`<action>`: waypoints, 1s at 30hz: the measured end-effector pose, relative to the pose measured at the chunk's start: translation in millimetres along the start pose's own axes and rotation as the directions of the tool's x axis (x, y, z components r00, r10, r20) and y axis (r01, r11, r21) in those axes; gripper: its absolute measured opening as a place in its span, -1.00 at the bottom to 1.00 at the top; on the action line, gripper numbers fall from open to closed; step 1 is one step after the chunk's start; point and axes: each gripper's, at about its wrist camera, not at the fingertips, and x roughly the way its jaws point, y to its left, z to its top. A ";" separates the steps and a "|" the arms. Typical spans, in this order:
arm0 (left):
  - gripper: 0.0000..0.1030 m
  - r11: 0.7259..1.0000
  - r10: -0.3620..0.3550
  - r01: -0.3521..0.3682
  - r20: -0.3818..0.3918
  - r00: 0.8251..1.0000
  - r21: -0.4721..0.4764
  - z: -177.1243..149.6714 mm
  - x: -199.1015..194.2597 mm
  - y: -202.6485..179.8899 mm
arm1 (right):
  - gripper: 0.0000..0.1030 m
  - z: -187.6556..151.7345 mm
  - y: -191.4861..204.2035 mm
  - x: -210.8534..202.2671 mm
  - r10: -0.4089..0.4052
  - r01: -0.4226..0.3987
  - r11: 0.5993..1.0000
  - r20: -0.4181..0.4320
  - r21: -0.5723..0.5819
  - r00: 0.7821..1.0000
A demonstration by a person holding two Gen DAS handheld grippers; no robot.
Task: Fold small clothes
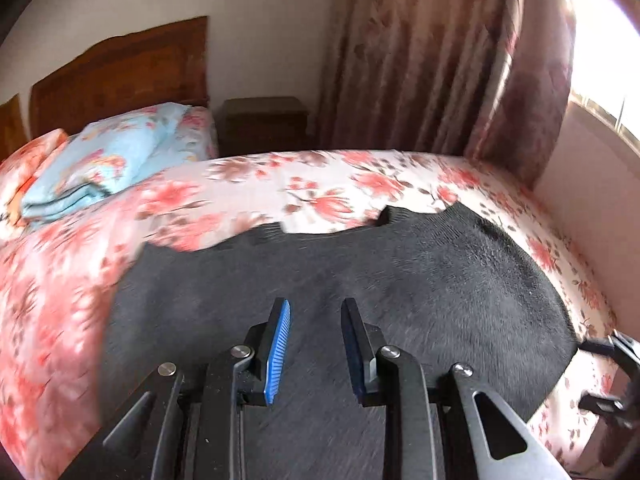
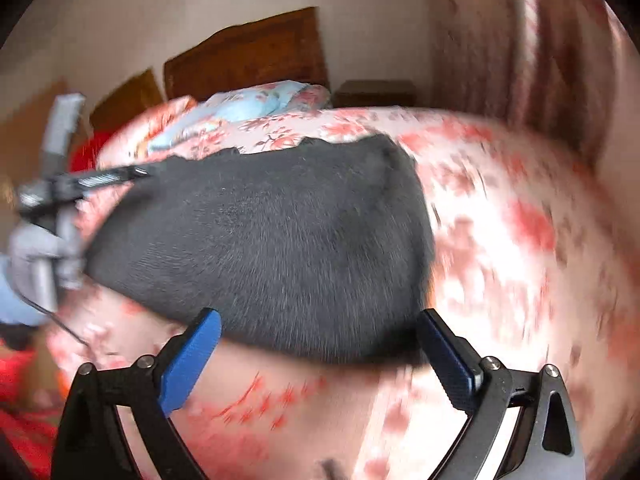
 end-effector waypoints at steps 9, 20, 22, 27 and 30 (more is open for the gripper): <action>-0.47 0.999 -0.049 0.047 -0.090 0.995 -0.026 3.7 51.5 -1.2 | 1.00 -31.4 -19.5 14.6 0.185 -0.163 0.942 -0.049 0.295 0.982; -0.44 0.995 -0.086 0.082 -0.081 0.993 -0.049 1.6 50.9 2.5 | 1.00 -6.2 -50.5 41.0 0.183 -0.255 0.766 0.179 0.591 0.967; -0.44 0.995 -0.090 0.086 -0.081 0.993 -0.050 2.3 51.1 3.0 | 1.00 -0.1 -44.9 45.9 0.202 -0.258 0.776 0.162 0.575 0.966; -0.44 0.995 -0.090 0.086 -0.081 0.993 -0.051 2.6 50.3 2.7 | 1.00 20.0 -32.3 64.0 0.220 -0.250 0.800 0.121 0.546 0.968; -0.44 0.995 -0.086 0.083 -0.081 0.993 -0.049 2.4 50.5 2.4 | 1.00 31.1 -32.2 76.4 0.197 -0.243 0.796 0.143 0.554 0.970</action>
